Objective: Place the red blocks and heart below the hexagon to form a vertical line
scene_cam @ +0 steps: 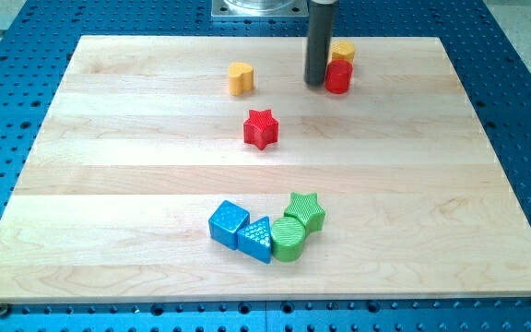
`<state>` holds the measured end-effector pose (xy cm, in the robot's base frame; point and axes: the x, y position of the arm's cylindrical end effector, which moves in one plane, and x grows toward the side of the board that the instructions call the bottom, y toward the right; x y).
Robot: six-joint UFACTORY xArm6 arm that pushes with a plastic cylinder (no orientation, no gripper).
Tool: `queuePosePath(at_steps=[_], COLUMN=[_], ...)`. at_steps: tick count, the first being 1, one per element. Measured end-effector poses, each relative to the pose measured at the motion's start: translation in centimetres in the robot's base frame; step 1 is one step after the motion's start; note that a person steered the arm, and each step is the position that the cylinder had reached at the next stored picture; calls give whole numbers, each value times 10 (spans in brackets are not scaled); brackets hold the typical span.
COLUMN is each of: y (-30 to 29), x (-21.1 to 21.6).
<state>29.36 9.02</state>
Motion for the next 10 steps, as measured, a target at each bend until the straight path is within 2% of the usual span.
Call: queuePosePath(at_steps=[1,2,3,5,6,7,8,9,10], y=[-24,-76,-82,-164,-209,-182,-127,-75,-48], x=[-2,21,84,95,127,158,156,124,77])
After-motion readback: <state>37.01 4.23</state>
